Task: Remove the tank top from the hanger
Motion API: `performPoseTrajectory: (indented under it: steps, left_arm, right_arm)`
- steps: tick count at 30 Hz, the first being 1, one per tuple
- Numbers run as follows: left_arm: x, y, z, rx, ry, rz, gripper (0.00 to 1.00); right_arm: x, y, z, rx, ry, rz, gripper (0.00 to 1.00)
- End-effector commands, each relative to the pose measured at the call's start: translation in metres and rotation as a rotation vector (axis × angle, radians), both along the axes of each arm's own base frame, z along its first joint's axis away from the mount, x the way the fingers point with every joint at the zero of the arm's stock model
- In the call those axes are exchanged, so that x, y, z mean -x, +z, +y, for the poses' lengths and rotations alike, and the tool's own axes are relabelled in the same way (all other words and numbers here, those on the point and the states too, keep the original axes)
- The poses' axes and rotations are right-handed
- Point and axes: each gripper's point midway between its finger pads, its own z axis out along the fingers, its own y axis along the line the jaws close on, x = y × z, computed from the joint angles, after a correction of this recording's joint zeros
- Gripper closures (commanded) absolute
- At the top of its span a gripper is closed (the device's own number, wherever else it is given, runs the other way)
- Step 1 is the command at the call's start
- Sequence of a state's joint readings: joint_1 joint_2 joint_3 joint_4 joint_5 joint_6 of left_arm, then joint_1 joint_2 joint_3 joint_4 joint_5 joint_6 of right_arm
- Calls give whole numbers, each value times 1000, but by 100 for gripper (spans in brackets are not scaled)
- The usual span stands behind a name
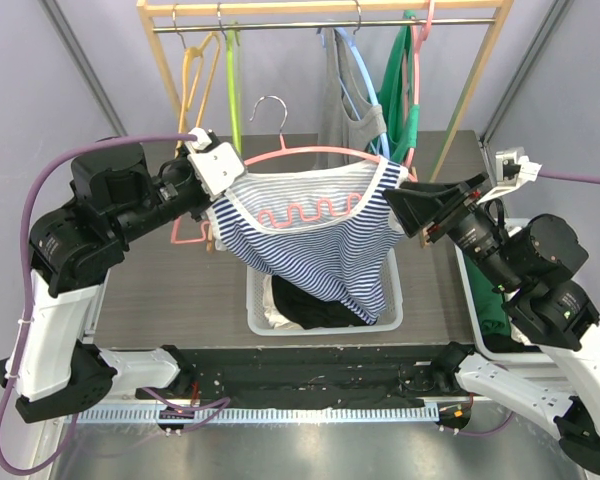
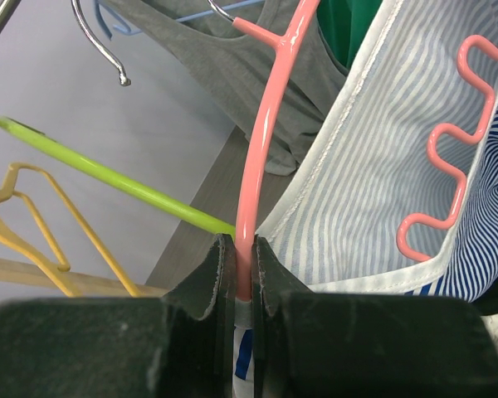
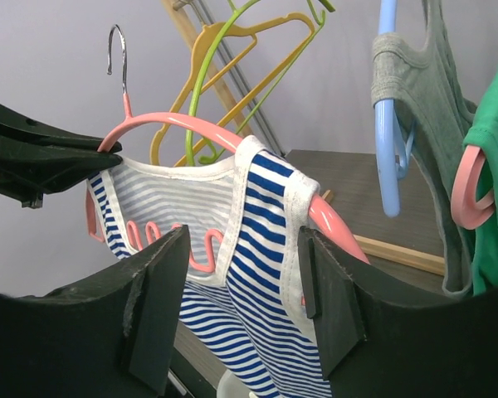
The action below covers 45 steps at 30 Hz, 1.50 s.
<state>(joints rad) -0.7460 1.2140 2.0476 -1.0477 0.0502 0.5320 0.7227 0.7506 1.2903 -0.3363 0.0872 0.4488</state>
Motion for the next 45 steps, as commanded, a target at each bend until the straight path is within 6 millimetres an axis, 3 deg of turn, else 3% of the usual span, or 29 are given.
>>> performPoseTrajectory:
  steps: [1, 10, 15, 19, 20, 22, 24, 30, 35, 39, 45]
  left_arm:
    - [11, 35, 3, 93, -23, -86, 100]
    - [12, 35, 1, 98, -33, -79, 100]
    - [13, 35, 0, 101, -39, -76, 100]
    - [13, 34, 0, 101, -41, -71, 100]
    - [14, 34, 1, 100, -40, -70, 100]
    - [13, 33, 0, 97, -43, -69, 100]
    - [14, 32, 1, 95, -43, -69, 100]
    - [14, 28, 2, 79, -40, -66, 100]
    - [14, 24, 3, 68, -37, -61, 100]
    - [15, 24, 3, 70, -41, -57, 100]
    - [17, 27, 4, 78, -44, -60, 100]
  right_arm:
    - [0, 4, 5, -29, 21, -4, 40]
    - [-3, -6, 25, -38, 91, 35, 51]
    - [-1, -2, 33, -48, 133, 24, 60]
    - [0, 6, 34, -59, 141, 10, 78]
    - [0, 8, 34, -62, 140, 6, 87]
    - [-2, 10, 31, -66, 123, 3, 97]
    - [-1, 14, 28, -77, 111, -10, 99]
    - [2, 38, -12, -127, -41, -85, 99]
    - [10, 52, -76, -222, -279, -117, 99]
    - [7, 35, -102, -233, -399, -81, 99]
    - [-2, 8, -114, -172, -491, 6, 99]
